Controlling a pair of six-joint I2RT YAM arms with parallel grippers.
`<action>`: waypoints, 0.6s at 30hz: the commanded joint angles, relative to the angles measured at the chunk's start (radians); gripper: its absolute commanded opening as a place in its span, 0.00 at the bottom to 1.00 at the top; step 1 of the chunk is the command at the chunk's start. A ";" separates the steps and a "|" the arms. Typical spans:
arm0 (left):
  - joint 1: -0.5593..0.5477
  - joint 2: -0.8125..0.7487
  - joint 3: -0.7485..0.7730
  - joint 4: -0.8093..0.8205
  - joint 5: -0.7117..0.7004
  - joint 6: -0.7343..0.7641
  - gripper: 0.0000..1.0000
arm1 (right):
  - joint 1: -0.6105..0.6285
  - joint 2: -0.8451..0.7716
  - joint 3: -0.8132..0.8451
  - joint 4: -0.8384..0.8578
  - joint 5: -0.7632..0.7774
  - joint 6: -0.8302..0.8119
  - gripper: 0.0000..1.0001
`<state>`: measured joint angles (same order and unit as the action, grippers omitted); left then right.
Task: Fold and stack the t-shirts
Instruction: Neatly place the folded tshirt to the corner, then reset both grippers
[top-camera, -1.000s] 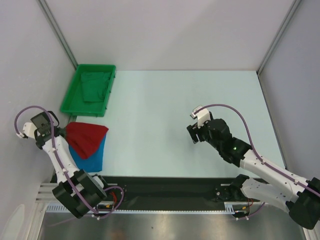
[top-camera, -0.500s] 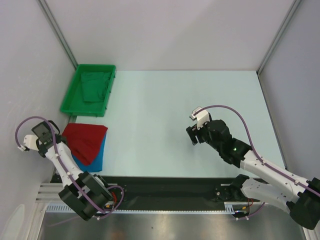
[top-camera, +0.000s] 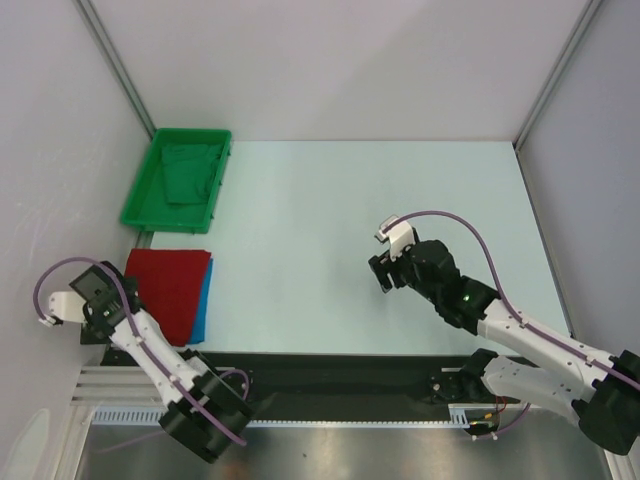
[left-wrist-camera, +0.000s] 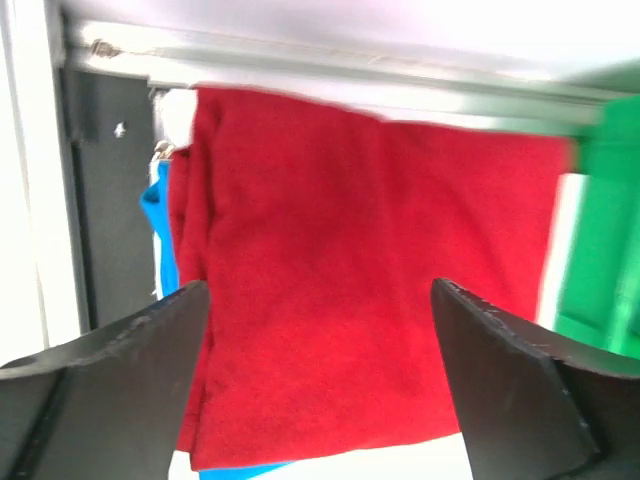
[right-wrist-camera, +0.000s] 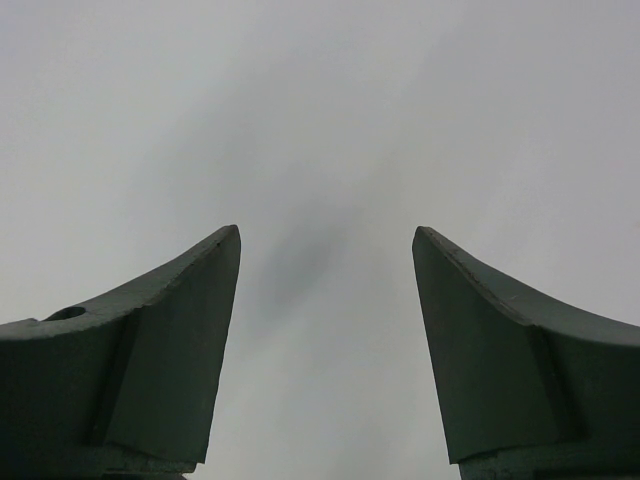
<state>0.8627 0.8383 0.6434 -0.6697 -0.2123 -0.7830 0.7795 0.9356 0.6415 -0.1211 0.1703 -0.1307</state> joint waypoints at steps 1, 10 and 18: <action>0.007 -0.122 0.009 0.036 0.016 -0.013 1.00 | 0.009 -0.003 0.006 0.041 -0.009 0.019 0.74; -0.604 -0.110 0.055 0.133 -0.038 -0.143 1.00 | 0.018 -0.007 -0.028 0.103 -0.025 0.193 0.75; -1.163 0.021 -0.008 0.491 0.057 -0.098 1.00 | 0.035 -0.133 -0.147 0.147 0.054 0.584 0.98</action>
<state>-0.1921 0.8646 0.6617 -0.3843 -0.2291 -0.8959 0.8074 0.8715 0.5426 -0.0479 0.1741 0.2379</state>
